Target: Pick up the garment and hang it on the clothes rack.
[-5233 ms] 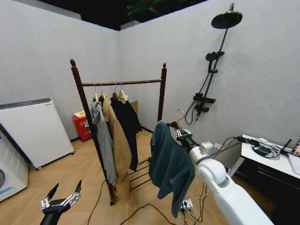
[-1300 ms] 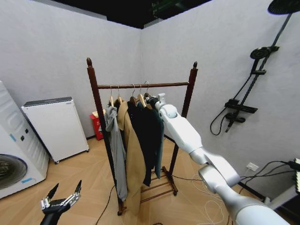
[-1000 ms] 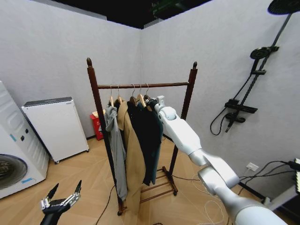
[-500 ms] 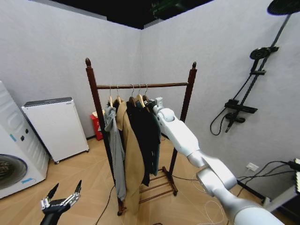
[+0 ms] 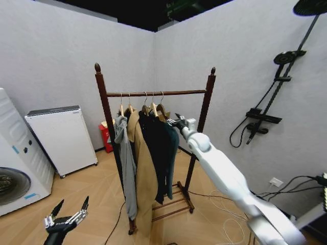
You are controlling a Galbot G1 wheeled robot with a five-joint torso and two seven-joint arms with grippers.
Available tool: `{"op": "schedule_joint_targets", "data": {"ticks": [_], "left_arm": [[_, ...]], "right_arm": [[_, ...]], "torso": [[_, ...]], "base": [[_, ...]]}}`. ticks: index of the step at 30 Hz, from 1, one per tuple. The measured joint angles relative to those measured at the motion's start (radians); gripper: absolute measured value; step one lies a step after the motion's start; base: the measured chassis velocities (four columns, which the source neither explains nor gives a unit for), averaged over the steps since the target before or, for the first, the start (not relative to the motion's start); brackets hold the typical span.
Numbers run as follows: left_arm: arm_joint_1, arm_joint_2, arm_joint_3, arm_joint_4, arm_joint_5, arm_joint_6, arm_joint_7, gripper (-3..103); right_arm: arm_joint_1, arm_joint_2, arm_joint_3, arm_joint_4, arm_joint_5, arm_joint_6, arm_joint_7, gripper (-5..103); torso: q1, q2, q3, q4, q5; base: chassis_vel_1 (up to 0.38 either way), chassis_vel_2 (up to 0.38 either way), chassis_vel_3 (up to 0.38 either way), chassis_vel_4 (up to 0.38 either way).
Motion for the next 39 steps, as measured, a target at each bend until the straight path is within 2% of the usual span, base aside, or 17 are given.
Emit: {"op": "schedule_joint_targets", "data": {"ticks": [2, 5, 7, 8, 9, 10, 12, 13, 17, 21, 23, 24, 27, 30, 39], "left_arm": [[0.0, 0.0, 0.0, 0.0, 0.0, 0.0, 0.0, 100], [0.0, 0.0, 0.0, 0.0, 0.0, 0.0, 0.0, 100], [0.0, 0.0, 0.0, 0.0, 0.0, 0.0, -0.001, 100], [0.0, 0.0, 0.0, 0.0, 0.0, 0.0, -0.001, 100], [0.0, 0.0, 0.0, 0.0, 0.0, 0.0, -0.001, 100], [0.0, 0.0, 0.0, 0.0, 0.0, 0.0, -0.001, 100], [0.0, 0.0, 0.0, 0.0, 0.0, 0.0, -0.001, 100], [0.0, 0.0, 0.0, 0.0, 0.0, 0.0, -0.001, 100], [0.0, 0.0, 0.0, 0.0, 0.0, 0.0, -0.001, 100], [0.0, 0.0, 0.0, 0.0, 0.0, 0.0, -0.001, 100], [0.0, 0.0, 0.0, 0.0, 0.0, 0.0, -0.001, 100], [0.0, 0.0, 0.0, 0.0, 0.0, 0.0, -0.001, 100], [0.0, 0.0, 0.0, 0.0, 0.0, 0.0, -0.001, 100], [0.0, 0.0, 0.0, 0.0, 0.0, 0.0, -0.001, 100], [0.0, 0.0, 0.0, 0.0, 0.0, 0.0, -0.001, 100]], "right_arm": [[-0.156, -0.046, 0.074, 0.14, 0.026, -0.018, 0.078, 92], [-0.182, -0.051, 0.091, 0.162, 0.03, -0.022, 0.086, 96], [-0.418, -0.063, 0.234, 0.329, 0.036, -0.046, 0.138, 100], [-0.418, -0.063, 0.234, 0.329, 0.036, -0.046, 0.138, 100], [-0.558, -0.045, 0.303, 0.415, 0.035, -0.06, 0.168, 100], [-0.558, -0.045, 0.303, 0.415, 0.035, -0.06, 0.168, 100], [-0.742, -0.006, 0.385, 0.509, -0.001, -0.06, 0.176, 100], [-0.742, -0.006, 0.385, 0.509, -0.001, -0.06, 0.176, 100], [-1.02, 0.108, 0.478, 0.631, -0.115, -0.022, 0.171, 100], [-1.098, 0.162, 0.512, 0.675, -0.168, 0.002, 0.169, 100], [-1.21, 0.243, 0.548, 0.736, -0.251, 0.042, 0.168, 100], [-1.21, 0.243, 0.548, 0.736, -0.251, 0.042, 0.168, 100], [-1.307, 0.317, 0.553, 0.777, -0.335, 0.093, 0.17, 100], [-1.331, 0.343, 0.545, 0.79, -0.359, 0.106, 0.169, 100], [-1.343, 0.351, 0.533, 0.785, -0.393, 0.13, 0.168, 100]], "torso": [[0.0, 0.0, 0.0, 0.0008, 0.0], [0.0, 0.0, 0.0, 0.0011, -0.0002], [0.0, 0.0, 0.0, 0.001, -0.0005], [0.0, 0.0, 0.0, 0.001, -0.0005], [0.0, 0.0, 0.0, 0.0009, -0.0002], [0.0, 0.0, 0.0, 0.0009, -0.0002], [0.0, 0.0, 0.0, 0.0009, -0.0005], [0.0, 0.0, 0.0, 0.0009, -0.0005], [0.0, 0.0, 0.0, 0.0008, -0.0003], [0.0, 0.0, 0.0, 0.001, -0.0006], [0.0, 0.0, 0.0, 0.0008, -0.0007], [0.0, 0.0, 0.0, 0.0008, -0.0007], [0.0, 0.0, 0.0, 0.0008, -0.0007], [0.0, 0.0, 0.0, 0.0008, -0.0006], [0.0, 0.0, 0.0, 0.0009, -0.0004]], "base": [[0.0, 0.0, 0.0, 0.0], [0.0, 0.0, 0.0, 0.0], [0.0, 0.0, 0.0, 0.0], [0.0, 0.0, 0.0, 0.0], [0.0, 0.0, 0.0, 0.0], [0.0, 0.0, 0.0, 0.0], [0.0, 0.0, 0.0, 0.0], [0.0, 0.0, 0.0, 0.0], [0.0, 0.0, 0.0, 0.0], [0.0, 0.0, 0.0, 0.0], [0.0, 0.0, 0.0, 0.0], [0.0, 0.0, 0.0, 0.0], [-0.017, -0.017, -0.023, -0.02], [-0.056, -0.055, -0.068, -0.07], [-0.077, -0.086, -0.074, -0.078]]}}
